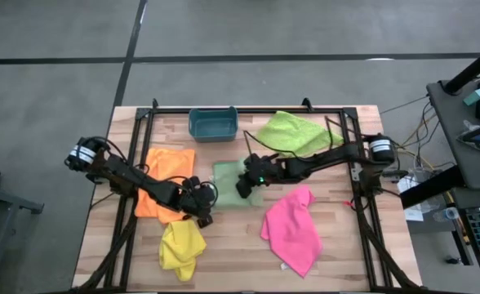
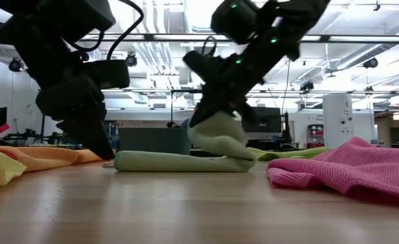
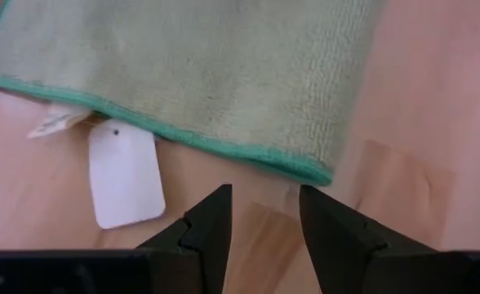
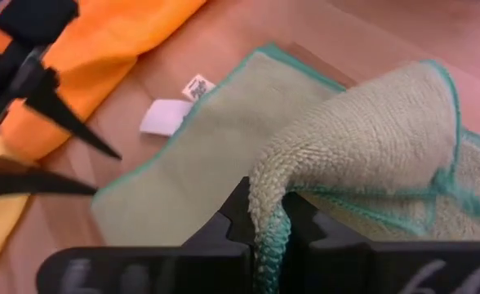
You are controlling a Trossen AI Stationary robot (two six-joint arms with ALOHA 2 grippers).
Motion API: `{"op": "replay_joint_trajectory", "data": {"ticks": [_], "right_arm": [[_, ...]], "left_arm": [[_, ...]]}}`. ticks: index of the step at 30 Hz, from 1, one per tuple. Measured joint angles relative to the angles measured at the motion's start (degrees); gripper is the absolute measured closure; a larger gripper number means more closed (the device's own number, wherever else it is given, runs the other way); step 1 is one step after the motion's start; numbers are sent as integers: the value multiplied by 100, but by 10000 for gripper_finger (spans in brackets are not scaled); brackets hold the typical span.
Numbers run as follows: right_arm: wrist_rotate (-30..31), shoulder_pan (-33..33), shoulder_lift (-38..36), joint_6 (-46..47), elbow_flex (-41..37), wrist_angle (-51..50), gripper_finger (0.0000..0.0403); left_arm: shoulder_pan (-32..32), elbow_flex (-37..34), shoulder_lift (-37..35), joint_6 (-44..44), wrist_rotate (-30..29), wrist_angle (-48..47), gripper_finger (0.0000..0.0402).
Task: Fold microfiber towels
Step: Fold the blue towel
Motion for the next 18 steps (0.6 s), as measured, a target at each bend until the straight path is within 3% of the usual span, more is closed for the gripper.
{"op": "replay_joint_trajectory", "data": {"ticks": [8, 18], "right_arm": [[-14, -41, 657, -171, 658, -93, 390], [-42, -38, 822, -268, 799, -159, 390]], "left_arm": [[-77, -5, 0, -54, -11, 17, 272], [-75, -120, 0, -49, -284, 504, 272]]}}
